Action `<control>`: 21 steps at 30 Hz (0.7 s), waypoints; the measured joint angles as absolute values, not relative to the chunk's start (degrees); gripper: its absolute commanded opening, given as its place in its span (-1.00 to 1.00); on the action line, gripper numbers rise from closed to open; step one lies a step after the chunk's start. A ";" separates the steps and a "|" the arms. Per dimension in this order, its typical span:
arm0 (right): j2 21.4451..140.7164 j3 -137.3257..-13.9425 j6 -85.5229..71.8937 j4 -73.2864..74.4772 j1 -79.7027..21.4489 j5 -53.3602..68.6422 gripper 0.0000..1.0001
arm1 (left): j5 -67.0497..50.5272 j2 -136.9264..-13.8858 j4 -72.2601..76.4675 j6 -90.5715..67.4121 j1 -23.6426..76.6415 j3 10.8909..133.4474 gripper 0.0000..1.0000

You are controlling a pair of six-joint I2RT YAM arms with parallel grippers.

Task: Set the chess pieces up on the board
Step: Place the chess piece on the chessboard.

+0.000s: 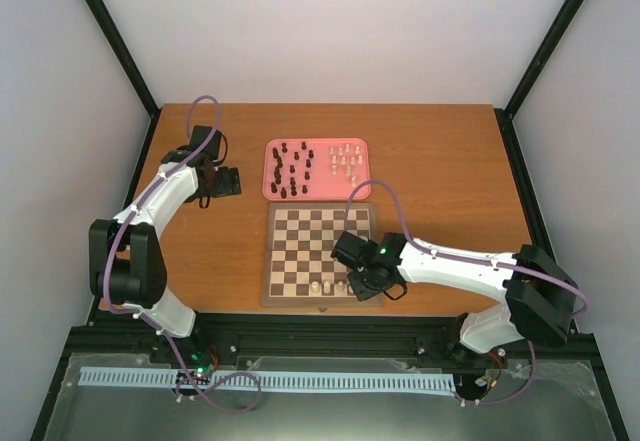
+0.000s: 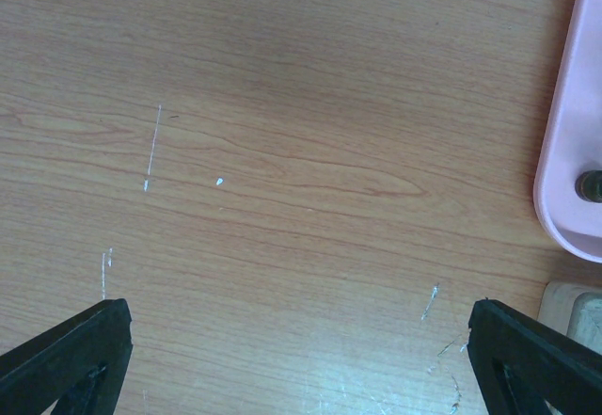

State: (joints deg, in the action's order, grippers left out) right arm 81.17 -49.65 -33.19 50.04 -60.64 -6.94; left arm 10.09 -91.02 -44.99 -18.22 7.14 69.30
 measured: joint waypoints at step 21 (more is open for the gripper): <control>80.09 -65.19 -27.22 57.36 -51.83 -11.53 -0.05 | 10.11 -91.00 -45.01 -18.22 7.14 69.69 0.99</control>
